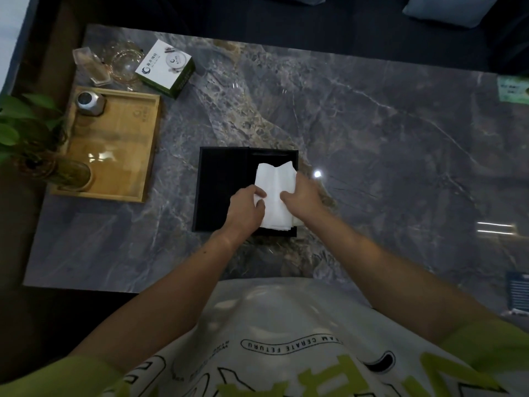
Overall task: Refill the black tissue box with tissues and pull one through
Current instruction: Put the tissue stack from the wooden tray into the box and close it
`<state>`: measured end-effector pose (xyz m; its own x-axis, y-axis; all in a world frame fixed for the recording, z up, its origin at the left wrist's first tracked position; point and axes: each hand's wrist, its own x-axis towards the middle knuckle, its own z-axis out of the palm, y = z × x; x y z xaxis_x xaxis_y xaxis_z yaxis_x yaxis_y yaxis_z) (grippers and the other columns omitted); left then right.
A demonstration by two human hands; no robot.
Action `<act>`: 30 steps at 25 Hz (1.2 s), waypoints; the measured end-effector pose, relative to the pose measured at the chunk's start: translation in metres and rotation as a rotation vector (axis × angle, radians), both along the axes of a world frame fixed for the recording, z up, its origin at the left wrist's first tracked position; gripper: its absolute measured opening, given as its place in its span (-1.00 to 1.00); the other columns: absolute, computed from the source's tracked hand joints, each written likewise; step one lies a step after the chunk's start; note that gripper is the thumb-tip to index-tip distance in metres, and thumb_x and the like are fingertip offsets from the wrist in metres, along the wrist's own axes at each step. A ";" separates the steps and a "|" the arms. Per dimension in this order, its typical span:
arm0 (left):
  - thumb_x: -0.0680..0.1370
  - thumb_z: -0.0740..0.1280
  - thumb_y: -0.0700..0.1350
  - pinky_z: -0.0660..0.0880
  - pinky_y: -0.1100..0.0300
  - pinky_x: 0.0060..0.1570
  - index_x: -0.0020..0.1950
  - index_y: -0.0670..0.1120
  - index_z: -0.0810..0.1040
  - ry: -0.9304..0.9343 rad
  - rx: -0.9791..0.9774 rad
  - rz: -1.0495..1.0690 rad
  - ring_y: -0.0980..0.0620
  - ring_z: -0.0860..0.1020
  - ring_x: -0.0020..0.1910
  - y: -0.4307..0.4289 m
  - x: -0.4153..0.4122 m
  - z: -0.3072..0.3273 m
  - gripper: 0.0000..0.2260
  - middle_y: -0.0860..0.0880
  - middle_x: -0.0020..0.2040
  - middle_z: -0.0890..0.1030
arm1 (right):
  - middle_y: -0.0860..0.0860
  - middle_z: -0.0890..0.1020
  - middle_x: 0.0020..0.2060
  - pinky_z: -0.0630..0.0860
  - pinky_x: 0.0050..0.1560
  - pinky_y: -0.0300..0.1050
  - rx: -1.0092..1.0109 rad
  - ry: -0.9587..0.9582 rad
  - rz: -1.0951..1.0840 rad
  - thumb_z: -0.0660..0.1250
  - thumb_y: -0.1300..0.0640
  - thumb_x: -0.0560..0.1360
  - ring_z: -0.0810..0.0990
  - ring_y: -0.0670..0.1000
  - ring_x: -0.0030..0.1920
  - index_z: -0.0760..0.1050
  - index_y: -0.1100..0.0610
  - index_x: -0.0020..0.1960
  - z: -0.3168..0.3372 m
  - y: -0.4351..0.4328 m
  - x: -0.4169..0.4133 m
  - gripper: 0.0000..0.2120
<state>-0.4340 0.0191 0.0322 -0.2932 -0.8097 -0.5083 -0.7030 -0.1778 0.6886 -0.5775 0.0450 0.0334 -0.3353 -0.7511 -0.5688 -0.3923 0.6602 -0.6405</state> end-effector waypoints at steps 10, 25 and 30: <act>0.53 0.16 -0.26 0.42 0.13 -0.03 0.18 -0.27 0.47 -0.128 0.221 -0.217 -0.19 0.50 0.15 -0.006 -0.014 -0.019 -0.74 -0.25 0.26 0.46 | 0.24 0.47 0.24 0.44 0.02 -0.05 0.202 0.020 0.183 0.11 0.31 0.55 0.49 0.21 0.18 0.21 0.26 0.42 -0.016 -0.019 0.005 -0.56; 0.56 0.17 -0.29 0.29 0.39 -0.15 0.48 -0.27 0.20 -0.088 0.304 -0.134 0.03 0.35 0.09 -0.009 -0.021 -0.030 -0.52 -0.19 0.41 0.31 | 0.28 0.27 0.44 0.36 0.28 -0.02 0.222 0.089 0.359 0.13 0.31 0.57 0.35 0.23 0.38 -0.16 0.29 0.56 -0.012 -0.018 0.007 -0.32; 0.62 0.12 -0.24 0.16 0.02 0.44 0.53 -0.25 0.14 -0.187 0.170 -0.323 -0.23 0.13 0.52 -0.006 -0.024 -0.016 -0.53 -0.20 0.58 -0.04 | 0.29 0.08 0.51 0.37 0.33 -0.02 0.097 0.229 0.509 0.15 0.34 0.53 0.29 0.25 0.41 -0.11 0.32 0.55 -0.009 -0.009 0.009 -0.32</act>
